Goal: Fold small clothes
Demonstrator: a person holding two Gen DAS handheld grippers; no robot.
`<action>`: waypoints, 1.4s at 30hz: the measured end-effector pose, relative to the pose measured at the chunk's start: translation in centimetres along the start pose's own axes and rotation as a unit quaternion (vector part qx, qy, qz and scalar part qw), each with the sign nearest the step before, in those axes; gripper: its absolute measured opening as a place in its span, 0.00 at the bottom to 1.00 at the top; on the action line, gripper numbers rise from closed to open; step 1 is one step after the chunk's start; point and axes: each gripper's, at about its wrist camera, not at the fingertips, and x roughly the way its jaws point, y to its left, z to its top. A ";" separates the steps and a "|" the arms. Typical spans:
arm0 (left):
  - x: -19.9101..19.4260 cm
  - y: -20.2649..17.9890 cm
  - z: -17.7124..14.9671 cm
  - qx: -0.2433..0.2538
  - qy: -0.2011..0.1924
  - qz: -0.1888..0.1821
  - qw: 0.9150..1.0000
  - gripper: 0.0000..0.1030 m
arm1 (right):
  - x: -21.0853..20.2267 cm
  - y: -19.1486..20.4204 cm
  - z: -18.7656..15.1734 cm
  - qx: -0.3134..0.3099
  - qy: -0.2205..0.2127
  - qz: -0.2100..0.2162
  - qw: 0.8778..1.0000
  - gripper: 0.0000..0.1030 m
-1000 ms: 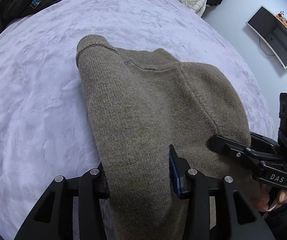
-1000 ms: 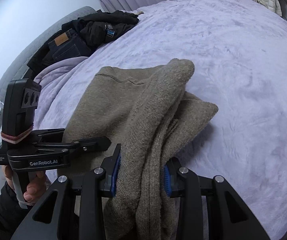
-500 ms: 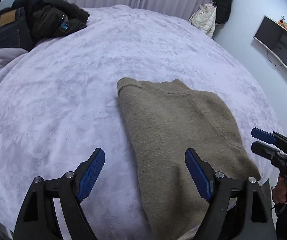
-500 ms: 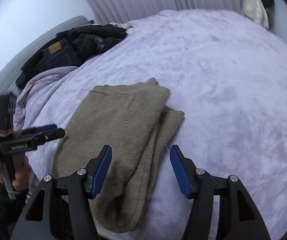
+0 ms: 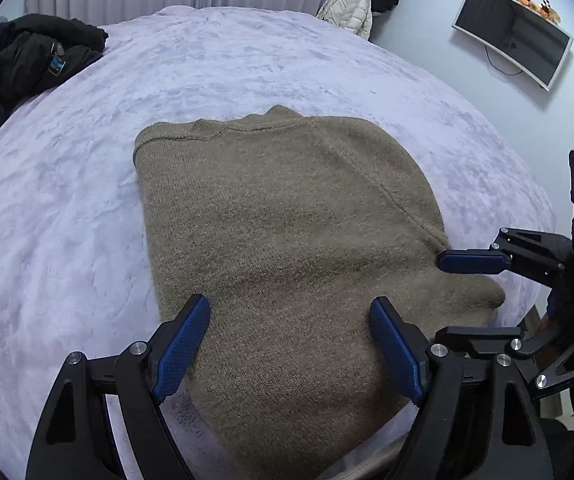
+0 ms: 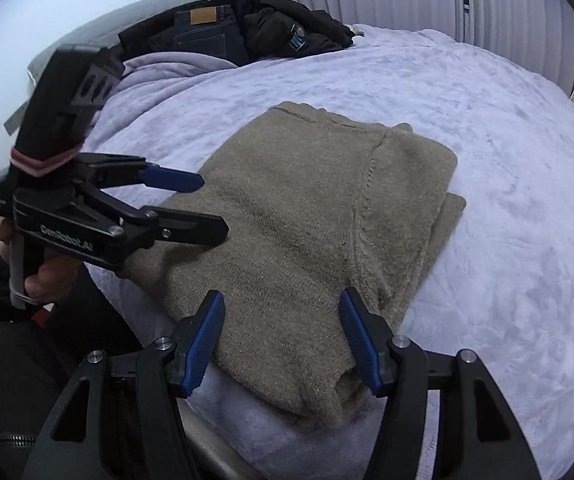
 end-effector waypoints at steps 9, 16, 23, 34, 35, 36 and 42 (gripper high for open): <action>-0.6 0.5 5.6 -0.002 -0.006 -0.001 1.000 0.81 | -2.2 -1.1 3.3 -0.047 -0.022 0.008 0.999 0.66; 5.7 1.7 8.5 -0.010 0.059 0.052 0.997 0.81 | 2.1 -4.2 7.7 -0.080 0.022 -0.005 0.997 0.68; 5.9 0.6 8.6 0.013 0.052 0.083 0.995 0.93 | 3.9 -5.5 7.3 -0.071 0.047 -0.004 0.996 0.70; 10.3 3.7 12.2 -0.021 0.099 0.128 0.987 0.96 | 7.4 -5.4 10.9 -0.091 0.070 -0.010 0.993 0.77; 10.5 4.0 12.1 -0.024 0.100 0.127 0.987 0.99 | 7.9 -5.5 10.9 -0.094 0.077 -0.009 0.993 0.78; 10.6 4.2 12.0 -0.024 0.097 0.126 0.987 0.99 | 8.1 -5.7 10.8 -0.094 0.081 -0.005 0.992 0.78; 9.4 4.1 11.2 -0.016 0.089 0.142 0.986 0.99 | 7.1 -6.7 9.8 -0.075 0.070 0.007 0.995 0.78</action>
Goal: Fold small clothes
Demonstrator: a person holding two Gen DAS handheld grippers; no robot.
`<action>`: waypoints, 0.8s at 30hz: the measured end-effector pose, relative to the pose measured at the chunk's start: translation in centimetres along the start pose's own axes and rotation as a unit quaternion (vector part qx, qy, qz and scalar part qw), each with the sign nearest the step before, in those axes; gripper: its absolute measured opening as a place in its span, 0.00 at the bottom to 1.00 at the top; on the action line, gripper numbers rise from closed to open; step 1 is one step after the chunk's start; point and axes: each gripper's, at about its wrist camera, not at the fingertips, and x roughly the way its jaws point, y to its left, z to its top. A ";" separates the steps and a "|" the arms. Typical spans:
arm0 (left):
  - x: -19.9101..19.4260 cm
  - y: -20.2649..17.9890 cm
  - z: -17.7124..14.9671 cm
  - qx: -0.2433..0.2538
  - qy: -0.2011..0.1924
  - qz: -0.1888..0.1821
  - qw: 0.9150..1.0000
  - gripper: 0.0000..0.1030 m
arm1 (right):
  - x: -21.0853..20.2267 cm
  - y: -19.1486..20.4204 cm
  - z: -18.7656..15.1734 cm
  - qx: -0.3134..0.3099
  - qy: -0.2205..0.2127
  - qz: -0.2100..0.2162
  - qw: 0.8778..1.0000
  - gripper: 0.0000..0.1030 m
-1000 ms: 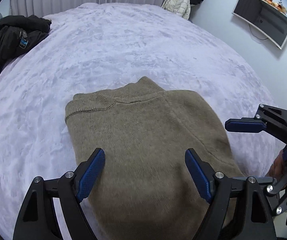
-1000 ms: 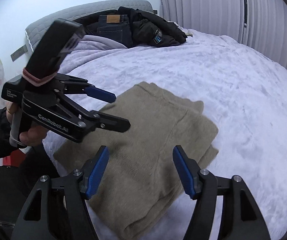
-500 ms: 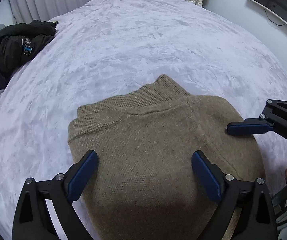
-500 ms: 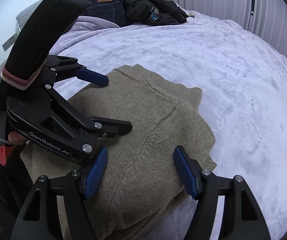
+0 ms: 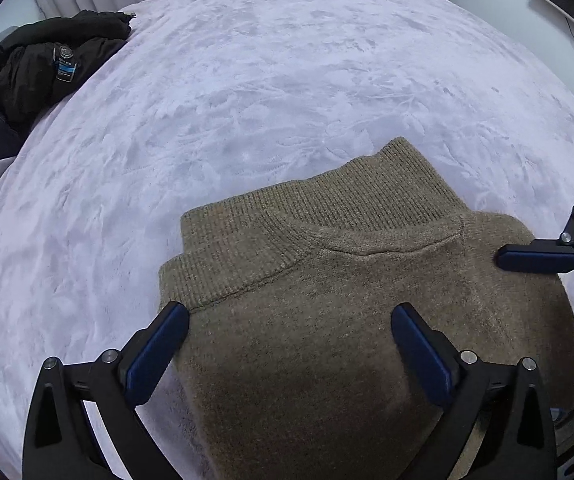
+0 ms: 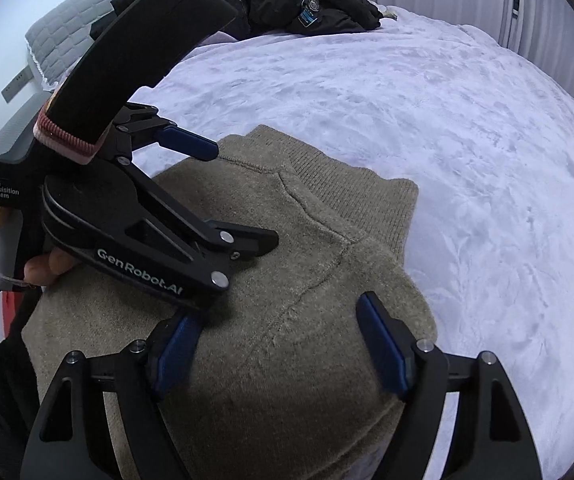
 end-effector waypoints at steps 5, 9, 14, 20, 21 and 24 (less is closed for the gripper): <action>-3.5 1.3 -2.1 -0.016 -0.026 0.003 1.000 0.99 | -3.3 2.7 -0.8 -0.022 -0.013 -0.045 0.999 0.78; -6.2 3.1 -5.8 -0.049 -0.041 -0.021 0.998 0.99 | -6.9 6.1 -3.1 -0.066 -0.039 -0.073 0.994 0.78; -9.7 3.1 -12.7 -0.005 -0.069 -0.056 0.996 0.99 | -10.2 8.1 -6.4 -0.057 -0.056 -0.047 0.996 0.79; -11.3 -0.3 -18.8 0.102 -0.068 -0.074 0.990 0.99 | -10.7 9.9 -9.4 -0.055 -0.043 -0.031 0.997 0.79; -11.3 -0.8 -19.2 0.111 -0.067 -0.078 0.988 0.99 | -10.5 10.0 -9.7 -0.050 -0.039 -0.027 0.998 0.79; -10.2 -2.0 -19.4 0.118 -0.060 -0.061 0.989 0.99 | -9.5 9.4 -10.0 -0.029 -0.031 -0.016 0.999 0.77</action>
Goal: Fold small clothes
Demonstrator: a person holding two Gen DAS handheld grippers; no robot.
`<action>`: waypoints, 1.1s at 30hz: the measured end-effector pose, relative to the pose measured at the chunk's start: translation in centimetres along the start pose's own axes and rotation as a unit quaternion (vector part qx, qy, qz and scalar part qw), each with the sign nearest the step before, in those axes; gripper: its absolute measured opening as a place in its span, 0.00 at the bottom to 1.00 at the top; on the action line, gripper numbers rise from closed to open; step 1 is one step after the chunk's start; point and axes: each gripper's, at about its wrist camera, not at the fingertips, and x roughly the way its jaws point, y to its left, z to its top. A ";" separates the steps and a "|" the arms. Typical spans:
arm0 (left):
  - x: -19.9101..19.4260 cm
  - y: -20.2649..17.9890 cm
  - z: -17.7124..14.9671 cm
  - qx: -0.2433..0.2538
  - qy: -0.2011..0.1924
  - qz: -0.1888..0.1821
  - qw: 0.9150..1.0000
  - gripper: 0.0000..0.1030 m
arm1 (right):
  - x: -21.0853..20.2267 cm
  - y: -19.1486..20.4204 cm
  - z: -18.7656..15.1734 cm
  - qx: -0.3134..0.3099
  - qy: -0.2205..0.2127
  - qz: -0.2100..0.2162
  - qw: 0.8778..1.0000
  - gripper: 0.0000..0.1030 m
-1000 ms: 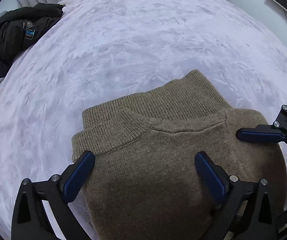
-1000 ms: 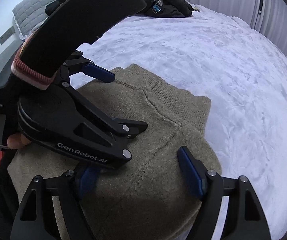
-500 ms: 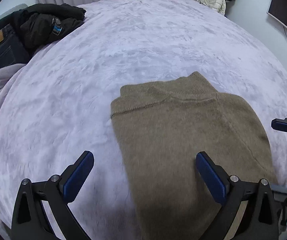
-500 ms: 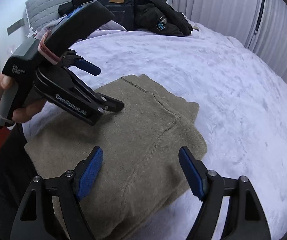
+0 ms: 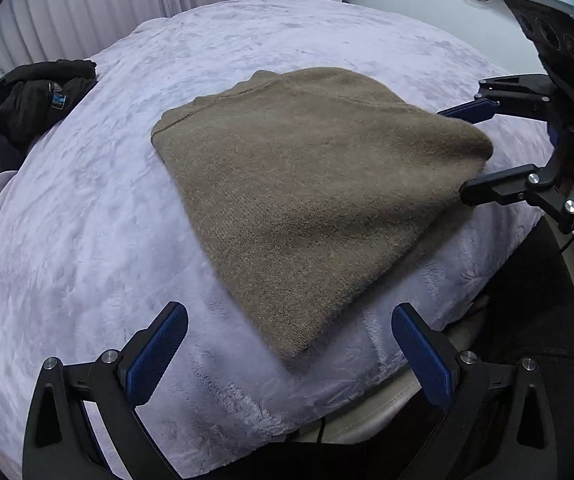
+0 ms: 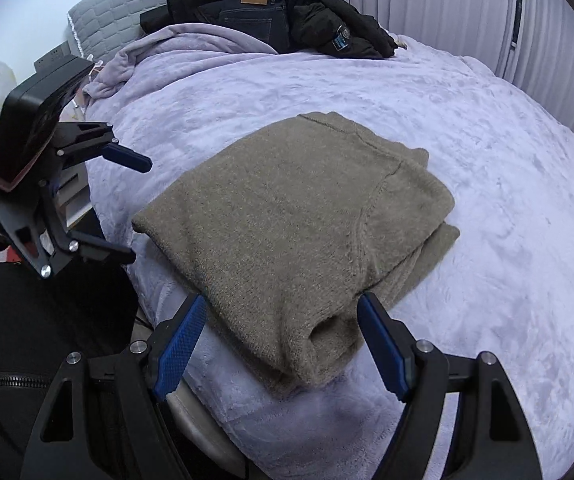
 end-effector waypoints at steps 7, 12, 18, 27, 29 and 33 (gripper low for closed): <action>3.7 6.9 -2.2 -0.188 0.064 -0.034 0.980 1.00 | 1.7 -1.4 -1.1 0.051 0.028 0.022 0.998 0.24; 2.1 5.5 -2.5 -0.154 0.068 -0.017 0.986 1.00 | 1.7 -1.4 -2.3 0.058 0.053 0.009 0.997 0.16; -4.7 2.6 0.1 -0.048 -0.022 -0.059 0.997 1.00 | -2.2 -0.3 -0.8 0.031 -0.023 -0.012 0.999 0.61; 4.7 5.7 7.6 -0.158 0.063 0.034 0.985 1.00 | 1.4 -0.6 2.3 0.002 -0.047 0.070 0.996 0.77; 5.0 5.4 7.0 -0.166 0.054 0.020 0.984 1.00 | 4.0 -1.3 1.6 0.004 0.009 0.033 0.999 0.75; 4.5 5.1 6.6 -0.158 0.053 0.035 0.985 1.00 | 4.3 -1.1 -0.3 -0.003 0.013 0.014 1.000 0.76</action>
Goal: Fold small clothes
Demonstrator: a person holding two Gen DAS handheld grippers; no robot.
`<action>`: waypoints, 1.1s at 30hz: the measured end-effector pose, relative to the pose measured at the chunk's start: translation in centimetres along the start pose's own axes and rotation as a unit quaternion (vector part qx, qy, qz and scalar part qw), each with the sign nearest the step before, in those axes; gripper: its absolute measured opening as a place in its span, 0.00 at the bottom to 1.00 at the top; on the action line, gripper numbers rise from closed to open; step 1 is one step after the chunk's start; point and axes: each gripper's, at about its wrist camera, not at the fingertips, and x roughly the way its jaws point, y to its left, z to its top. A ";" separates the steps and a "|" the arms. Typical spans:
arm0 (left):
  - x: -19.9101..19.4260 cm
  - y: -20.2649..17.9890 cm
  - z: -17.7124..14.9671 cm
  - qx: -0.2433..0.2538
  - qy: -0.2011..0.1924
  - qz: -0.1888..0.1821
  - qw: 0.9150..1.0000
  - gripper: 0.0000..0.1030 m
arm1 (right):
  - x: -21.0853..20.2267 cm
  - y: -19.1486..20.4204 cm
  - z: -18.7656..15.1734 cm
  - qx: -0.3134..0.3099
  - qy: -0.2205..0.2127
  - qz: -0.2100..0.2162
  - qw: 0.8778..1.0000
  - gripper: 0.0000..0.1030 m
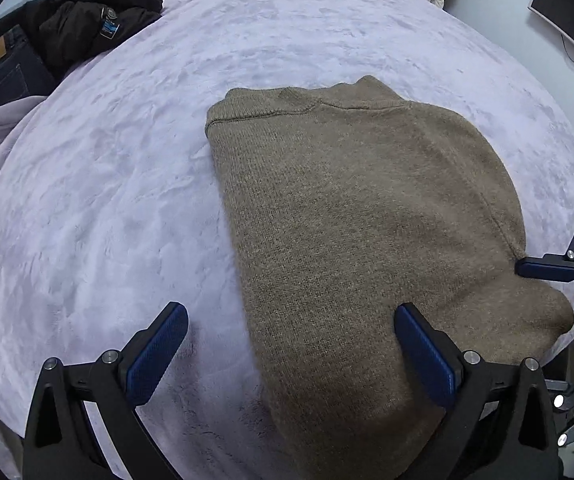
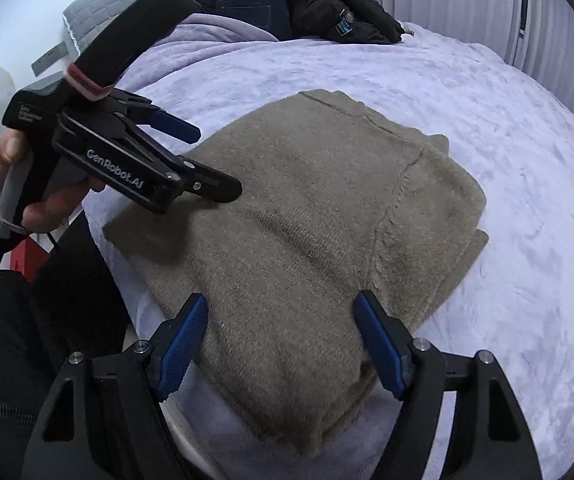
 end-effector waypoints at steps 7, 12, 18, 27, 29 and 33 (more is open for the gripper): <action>0.0 -0.5 -0.1 0.003 0.001 0.023 1.000 1.00 | -0.8 0.3 -0.8 0.009 0.016 -0.025 1.000 0.76; -0.8 -0.6 -0.4 0.009 -0.007 0.050 0.999 1.00 | -2.0 -0.3 -1.8 0.047 0.051 -0.059 0.996 0.78; -1.9 -1.7 -0.6 0.015 -0.029 0.077 0.996 1.00 | -6.0 2.6 0.0 0.020 -0.046 -0.063 0.997 0.78; -4.3 -1.8 -1.8 -0.025 -0.052 0.052 0.997 1.00 | -3.1 3.8 0.1 0.044 0.025 -0.089 0.995 0.78; -4.3 -2.6 -2.0 -0.021 -0.046 0.064 0.997 1.00 | -4.4 3.9 0.4 0.060 0.021 -0.111 0.992 0.78; -4.8 -3.7 -2.4 -0.024 -0.058 0.073 0.995 1.00 | -5.8 3.1 0.9 0.103 0.021 -0.148 0.983 0.79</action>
